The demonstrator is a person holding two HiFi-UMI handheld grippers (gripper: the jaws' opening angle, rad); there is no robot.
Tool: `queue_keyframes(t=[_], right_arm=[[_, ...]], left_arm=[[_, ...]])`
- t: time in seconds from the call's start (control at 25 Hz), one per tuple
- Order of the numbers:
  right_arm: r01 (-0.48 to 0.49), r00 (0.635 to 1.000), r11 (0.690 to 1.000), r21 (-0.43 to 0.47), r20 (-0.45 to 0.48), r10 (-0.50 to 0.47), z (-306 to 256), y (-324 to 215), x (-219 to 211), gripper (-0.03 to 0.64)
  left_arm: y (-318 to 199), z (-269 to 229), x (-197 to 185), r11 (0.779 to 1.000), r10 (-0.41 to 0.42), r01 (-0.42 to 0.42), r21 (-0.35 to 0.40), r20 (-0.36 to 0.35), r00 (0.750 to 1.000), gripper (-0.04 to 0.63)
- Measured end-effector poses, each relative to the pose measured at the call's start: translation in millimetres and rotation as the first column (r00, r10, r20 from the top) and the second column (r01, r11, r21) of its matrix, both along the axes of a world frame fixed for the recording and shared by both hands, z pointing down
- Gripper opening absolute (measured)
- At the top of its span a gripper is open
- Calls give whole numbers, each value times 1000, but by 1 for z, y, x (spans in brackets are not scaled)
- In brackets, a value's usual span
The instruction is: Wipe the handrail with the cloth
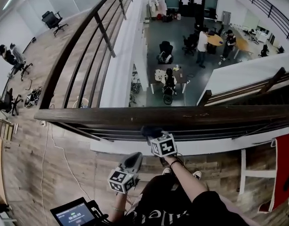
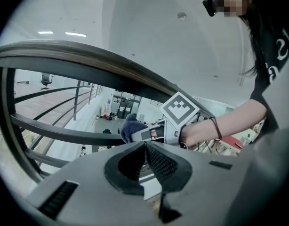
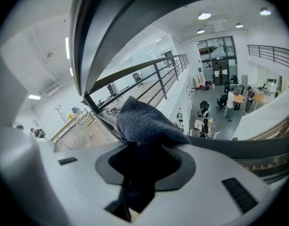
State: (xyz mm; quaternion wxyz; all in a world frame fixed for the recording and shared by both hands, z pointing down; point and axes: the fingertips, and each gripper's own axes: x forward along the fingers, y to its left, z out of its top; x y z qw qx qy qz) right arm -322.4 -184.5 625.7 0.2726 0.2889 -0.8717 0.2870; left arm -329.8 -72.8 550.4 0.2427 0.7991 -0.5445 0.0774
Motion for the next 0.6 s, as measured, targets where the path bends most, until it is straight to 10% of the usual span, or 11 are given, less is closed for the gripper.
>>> queue_keyframes(t=[0.6], right_arm=[[-161,985,987,23,-57,162,3,-28,67,103]], left_arm=[[4,-2,12,1000,-6,7,17,-21,1000,2]])
